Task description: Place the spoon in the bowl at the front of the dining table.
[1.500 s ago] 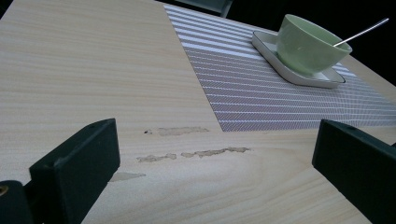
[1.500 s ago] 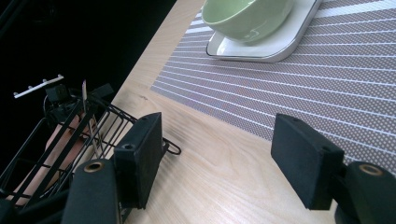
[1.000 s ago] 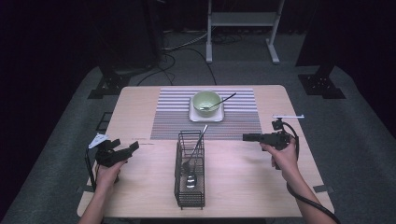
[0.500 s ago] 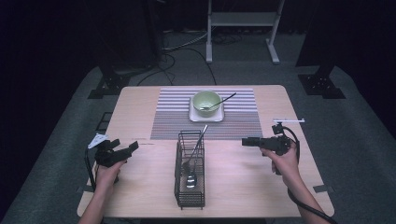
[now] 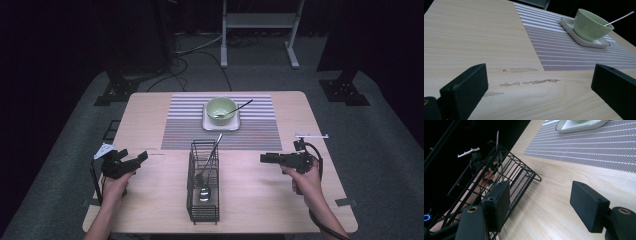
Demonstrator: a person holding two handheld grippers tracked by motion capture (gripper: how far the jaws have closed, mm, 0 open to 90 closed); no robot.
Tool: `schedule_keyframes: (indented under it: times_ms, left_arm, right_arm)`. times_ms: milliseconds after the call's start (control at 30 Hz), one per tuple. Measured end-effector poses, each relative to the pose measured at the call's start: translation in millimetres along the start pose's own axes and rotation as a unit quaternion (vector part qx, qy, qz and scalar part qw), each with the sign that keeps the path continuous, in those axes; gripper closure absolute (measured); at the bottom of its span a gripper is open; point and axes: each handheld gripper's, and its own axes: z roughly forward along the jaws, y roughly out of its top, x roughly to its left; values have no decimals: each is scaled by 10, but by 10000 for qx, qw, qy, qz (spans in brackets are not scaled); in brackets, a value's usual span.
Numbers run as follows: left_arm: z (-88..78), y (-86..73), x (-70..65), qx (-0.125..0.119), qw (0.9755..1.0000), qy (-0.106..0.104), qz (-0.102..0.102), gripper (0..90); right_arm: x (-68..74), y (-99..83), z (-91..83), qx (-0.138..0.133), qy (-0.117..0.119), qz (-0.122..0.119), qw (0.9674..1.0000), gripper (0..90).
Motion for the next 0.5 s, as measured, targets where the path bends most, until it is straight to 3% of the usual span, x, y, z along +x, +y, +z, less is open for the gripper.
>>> schedule_keyframes:
  times_ms: [500]
  left_arm:
    - [4,10,3,-30,9999,85,-45,0]
  right_arm:
    - [-35,-241,-24,-170,33,-117,9998,308]
